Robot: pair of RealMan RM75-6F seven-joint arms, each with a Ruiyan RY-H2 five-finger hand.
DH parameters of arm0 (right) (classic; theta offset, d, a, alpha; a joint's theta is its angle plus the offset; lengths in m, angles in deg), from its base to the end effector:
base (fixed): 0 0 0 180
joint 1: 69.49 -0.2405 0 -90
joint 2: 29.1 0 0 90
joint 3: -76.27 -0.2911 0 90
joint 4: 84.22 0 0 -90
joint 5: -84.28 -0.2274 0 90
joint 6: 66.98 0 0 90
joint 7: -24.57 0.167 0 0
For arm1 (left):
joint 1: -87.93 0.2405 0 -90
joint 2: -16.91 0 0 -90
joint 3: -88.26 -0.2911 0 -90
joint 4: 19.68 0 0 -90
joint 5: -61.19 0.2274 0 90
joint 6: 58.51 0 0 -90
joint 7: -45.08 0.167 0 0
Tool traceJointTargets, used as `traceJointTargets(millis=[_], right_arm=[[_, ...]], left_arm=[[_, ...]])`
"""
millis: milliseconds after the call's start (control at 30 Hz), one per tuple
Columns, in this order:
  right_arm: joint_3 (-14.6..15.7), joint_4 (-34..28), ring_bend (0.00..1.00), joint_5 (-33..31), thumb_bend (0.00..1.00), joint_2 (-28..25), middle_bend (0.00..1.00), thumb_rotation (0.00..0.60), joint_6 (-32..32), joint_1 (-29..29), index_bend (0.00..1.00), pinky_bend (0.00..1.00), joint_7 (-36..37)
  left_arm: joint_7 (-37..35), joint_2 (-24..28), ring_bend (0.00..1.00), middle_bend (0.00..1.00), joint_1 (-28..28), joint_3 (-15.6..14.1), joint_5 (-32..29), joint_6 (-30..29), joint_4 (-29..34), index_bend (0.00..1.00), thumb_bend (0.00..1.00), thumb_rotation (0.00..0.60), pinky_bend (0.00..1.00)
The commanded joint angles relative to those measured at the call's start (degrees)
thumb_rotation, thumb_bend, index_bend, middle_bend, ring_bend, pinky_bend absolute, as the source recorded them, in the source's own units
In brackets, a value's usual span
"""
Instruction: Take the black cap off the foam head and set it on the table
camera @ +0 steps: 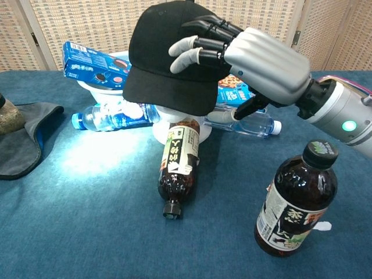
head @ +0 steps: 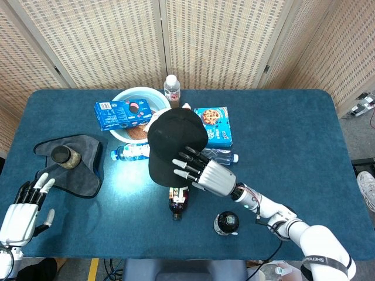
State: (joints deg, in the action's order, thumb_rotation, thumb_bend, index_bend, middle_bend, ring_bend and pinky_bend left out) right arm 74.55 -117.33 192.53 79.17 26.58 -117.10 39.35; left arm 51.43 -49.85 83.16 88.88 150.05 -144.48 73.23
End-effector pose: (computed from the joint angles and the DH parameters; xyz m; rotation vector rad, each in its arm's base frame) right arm -0.1308 -0.3852 -0.0483 2.0105 -0.0680 1.6243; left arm -0.3377 0.1979 0.1339 -1.4612 -0.8567 -0.8766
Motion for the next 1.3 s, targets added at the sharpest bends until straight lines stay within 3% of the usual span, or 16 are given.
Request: traceJointTargets(millis=[33,533,800,1300], right_arm=[[0.27,0.72,0.00,-0.29,0.21,0.27,0.20,0.600,-0.06,-0.23,0.30,0.00,0.16],[1.62,6.18,0.00,-1.16,0.21,3.03,0.16,0.600,2.99,-0.80,0.30,0.00,0.67],[2.46,9.73,0.00,-1.32,0.11,4.99,0.05,0.600,5.45,-0.80,0.15,0.00,0.75],[4.74,11.38,0.00,-1.73,0.11,5.73,0.04,0.600,3.93,-0.90,0.13,0.00,-0.45]], left_arm=[[0.02,0.01,0.00,0.00,0.00,-0.02,-0.05,0.07,-0.01,0.00,0.44,0.600,0.00],[0.02,-0.04,0.00,0.00,-0.11,-0.04,-0.45,0.51,-0.17,0.00,0.44,0.600,0.00],[-0.04,-0.17,0.00,0.00,-0.20,-0.08,-0.50,0.74,-0.25,0.00,0.44,0.600,0.00],[-0.20,-0.09,0.00,0.00,-0.13,-0.14,-0.82,0.93,-0.30,0.00,0.44,0.600,0.00]])
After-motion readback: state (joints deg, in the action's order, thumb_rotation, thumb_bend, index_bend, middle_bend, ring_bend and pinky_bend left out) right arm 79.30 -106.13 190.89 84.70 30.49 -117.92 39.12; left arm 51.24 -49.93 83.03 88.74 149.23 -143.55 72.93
